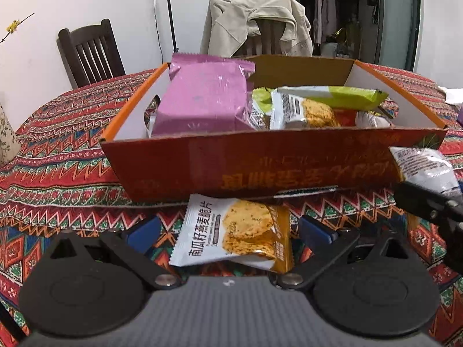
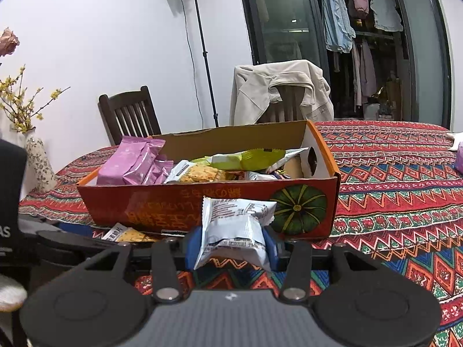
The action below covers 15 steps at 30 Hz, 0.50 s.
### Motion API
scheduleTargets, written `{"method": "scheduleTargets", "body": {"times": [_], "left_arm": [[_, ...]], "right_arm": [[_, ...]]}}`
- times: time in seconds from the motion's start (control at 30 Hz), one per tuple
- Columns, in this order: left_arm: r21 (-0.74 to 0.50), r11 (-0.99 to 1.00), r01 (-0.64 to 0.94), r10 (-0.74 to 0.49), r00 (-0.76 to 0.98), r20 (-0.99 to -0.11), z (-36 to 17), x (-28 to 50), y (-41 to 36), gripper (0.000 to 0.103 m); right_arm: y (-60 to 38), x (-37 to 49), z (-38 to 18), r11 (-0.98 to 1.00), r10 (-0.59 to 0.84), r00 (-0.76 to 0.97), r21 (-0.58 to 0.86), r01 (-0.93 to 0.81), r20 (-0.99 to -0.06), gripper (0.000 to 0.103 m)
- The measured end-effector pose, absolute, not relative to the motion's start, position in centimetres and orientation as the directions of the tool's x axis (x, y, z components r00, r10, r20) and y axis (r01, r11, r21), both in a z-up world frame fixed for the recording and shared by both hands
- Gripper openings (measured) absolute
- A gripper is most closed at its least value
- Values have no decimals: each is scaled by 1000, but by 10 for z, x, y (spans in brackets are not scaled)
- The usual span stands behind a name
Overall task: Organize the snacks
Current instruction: 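Grasp the cookie packet with the left gripper while the right holds the white packet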
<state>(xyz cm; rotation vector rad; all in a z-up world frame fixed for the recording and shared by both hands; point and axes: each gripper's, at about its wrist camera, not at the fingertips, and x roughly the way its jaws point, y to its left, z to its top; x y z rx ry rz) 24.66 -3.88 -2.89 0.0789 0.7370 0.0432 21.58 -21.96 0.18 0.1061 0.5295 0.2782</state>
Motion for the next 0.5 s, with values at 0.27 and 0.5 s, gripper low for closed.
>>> {"method": "scheduleTargets", "body": {"times": [0.27,0.5], "left_arm": [[20,1000,-11,21,738,-674,-36,248,-32,103],[17,1000,1,11,746,-666,-36,244,-33,94]], "right_arm": [[-218,216,1,958,285,825,163,-235,-488,45],[-218,216,1,958,287,825,166,-235,-486,45]]}}
